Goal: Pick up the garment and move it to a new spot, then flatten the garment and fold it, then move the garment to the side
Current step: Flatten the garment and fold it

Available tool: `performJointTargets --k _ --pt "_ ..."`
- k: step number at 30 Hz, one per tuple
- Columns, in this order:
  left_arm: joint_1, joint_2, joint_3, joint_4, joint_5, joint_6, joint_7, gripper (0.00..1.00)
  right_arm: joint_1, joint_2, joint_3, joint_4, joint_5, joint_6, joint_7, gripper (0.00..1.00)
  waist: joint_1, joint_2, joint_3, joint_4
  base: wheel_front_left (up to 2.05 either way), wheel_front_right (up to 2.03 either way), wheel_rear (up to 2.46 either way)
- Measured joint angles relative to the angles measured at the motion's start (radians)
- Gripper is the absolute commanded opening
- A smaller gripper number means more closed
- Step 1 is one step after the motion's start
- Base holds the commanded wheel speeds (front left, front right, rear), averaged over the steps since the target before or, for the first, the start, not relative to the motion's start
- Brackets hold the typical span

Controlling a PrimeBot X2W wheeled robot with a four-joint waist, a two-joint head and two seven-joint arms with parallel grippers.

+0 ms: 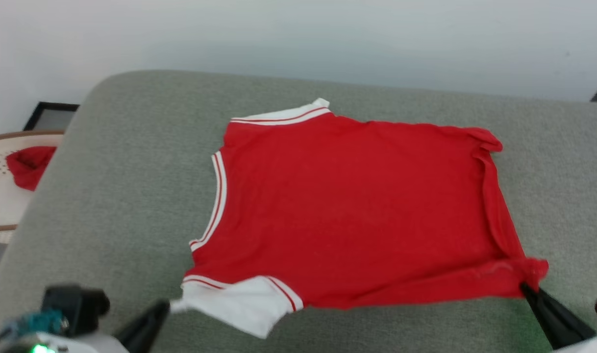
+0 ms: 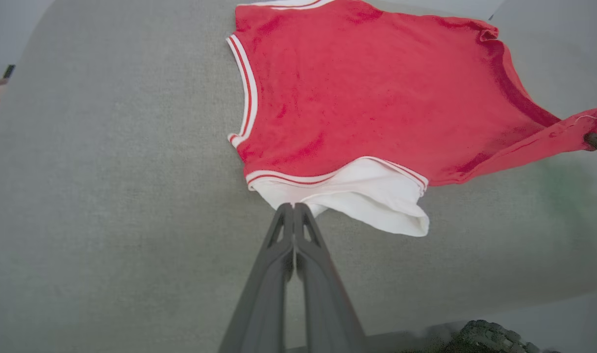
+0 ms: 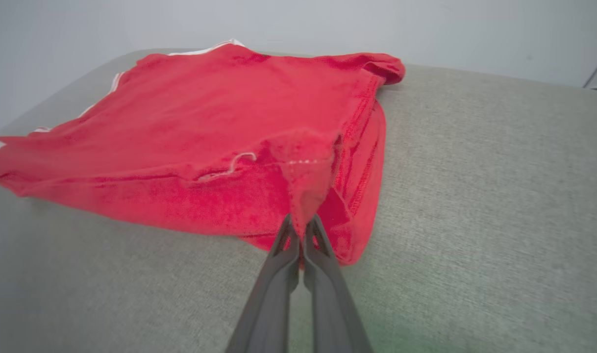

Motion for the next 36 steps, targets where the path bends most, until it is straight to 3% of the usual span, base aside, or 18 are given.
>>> performJointTargets --k 4,7,13,19,24,29,30,32,33,34,35,36 --pt "-0.13 0.031 0.015 0.024 0.102 -0.045 0.094 0.0 -0.062 0.036 -0.04 -0.051 -0.012 0.0 0.088 0.0 0.0 0.0 0.029 -0.023 0.0 0.0 0.0" --pt "-0.242 0.016 0.021 0.081 0.172 -0.107 0.182 0.0 -0.111 0.065 -0.071 -0.068 -0.02 0.0 0.148 0.0 0.0 0.0 0.053 -0.039 0.0 0.0 0.0" --pt "-0.445 -0.115 0.005 0.27 0.266 -0.256 0.338 0.0 -0.218 0.124 -0.106 -0.03 -0.072 0.0 0.24 0.0 0.0 0.0 0.102 -0.068 0.0 0.0 0.0" --pt "-0.555 -0.252 -0.031 0.509 0.286 -0.395 0.412 0.0 -0.305 0.177 -0.102 0.056 -0.105 0.0 0.307 0.0 0.0 0.0 0.144 -0.09 0.0 0.0 0.0" --pt "-0.599 -0.338 -0.051 0.654 0.259 -0.47 0.463 0.0 -0.347 0.199 -0.094 0.098 -0.11 0.0 0.356 0.0 0.0001 0.0 0.166 -0.097 0.0 0.0 0.0" --pt "-0.614 -0.386 -0.057 0.756 0.226 -0.518 0.486 0.0 -0.368 0.205 -0.09 0.112 -0.106 0.0 0.391 0.0 0.0 0.0 0.17 -0.093 0.0 0.0 0.0" --pt "-0.618 -0.393 -0.056 0.77 0.219 -0.523 0.492 0.02 -0.369 0.205 -0.09 0.115 -0.106 0.0 0.395 0.0 0.0 0.0 0.169 -0.092 0.0 0.0 0.0" --pt "-0.62 -0.404 -0.056 0.788 0.205 -0.528 0.502 0.32 -0.373 0.208 -0.09 0.122 -0.103 0.0 0.412 0.0 0.0 0.0 0.166 -0.091 0.0 0.0 0.0" --pt "-0.621 -0.41 -0.054 0.799 0.196 -0.531 0.505 0.46 -0.381 0.208 -0.09 0.129 -0.103 0.0 0.428 0.31 0.0 0.0 0.16 -0.089 0.0 0.0 0.0" --pt "-0.623 -0.413 -0.052 0.802 0.193 -0.532 0.505 0.72 -0.382 0.208 -0.091 0.132 -0.102 0.0 0.435 0.73 0.0 0.0 0.157 -0.088 0.0 0.0 0.0" --pt "-0.625 -0.413 -0.052 0.802 0.193 -0.533 0.506 0.86 -0.382 0.209 -0.094 0.134 -0.101 0.0 0.443 1.0 0.0 0.0 0.153 -0.087 0.0 0.0 0.0" --pt "-0.627 -0.413 -0.052 0.801 0.193 -0.537 0.506 0.96 -0.383 0.21 -0.096 0.137 -0.097 0.0 0.449 1.0 0.0 0.0 0.149 -0.086 0.0 0.0 0.0"
